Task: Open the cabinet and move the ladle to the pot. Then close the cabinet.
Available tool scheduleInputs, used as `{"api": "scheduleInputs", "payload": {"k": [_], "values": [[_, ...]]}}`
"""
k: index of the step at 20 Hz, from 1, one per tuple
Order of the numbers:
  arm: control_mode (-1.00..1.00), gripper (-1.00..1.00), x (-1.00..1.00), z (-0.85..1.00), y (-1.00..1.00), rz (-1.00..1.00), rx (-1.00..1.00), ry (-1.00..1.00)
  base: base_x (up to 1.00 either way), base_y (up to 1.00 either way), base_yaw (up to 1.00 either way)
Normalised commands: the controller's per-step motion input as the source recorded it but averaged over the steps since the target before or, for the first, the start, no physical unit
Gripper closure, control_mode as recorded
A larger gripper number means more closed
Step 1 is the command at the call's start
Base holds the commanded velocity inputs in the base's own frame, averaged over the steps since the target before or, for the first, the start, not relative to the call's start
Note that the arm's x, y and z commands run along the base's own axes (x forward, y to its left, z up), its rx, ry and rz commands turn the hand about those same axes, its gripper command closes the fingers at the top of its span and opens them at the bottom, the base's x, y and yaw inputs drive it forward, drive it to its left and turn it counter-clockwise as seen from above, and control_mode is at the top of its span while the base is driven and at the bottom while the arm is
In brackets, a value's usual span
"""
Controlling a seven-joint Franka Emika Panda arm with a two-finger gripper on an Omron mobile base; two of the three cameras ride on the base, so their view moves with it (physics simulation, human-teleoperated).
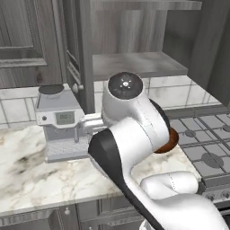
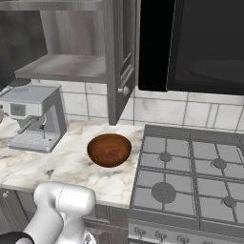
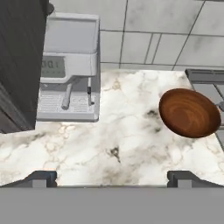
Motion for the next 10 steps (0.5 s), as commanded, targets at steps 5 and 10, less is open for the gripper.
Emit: {"api": "scheduleInputs", "payload": {"k": [5,10], "values": [[-1.00,-1.00,-0.17,0.10,0.77,-0.08,-0.09,-0.29,0.00,0.00,0.00],[-1.00,-1.00,0.21,0.00,0.66,-0.13,-0.11,-0.28,0.00,0.00,0.00]]}}
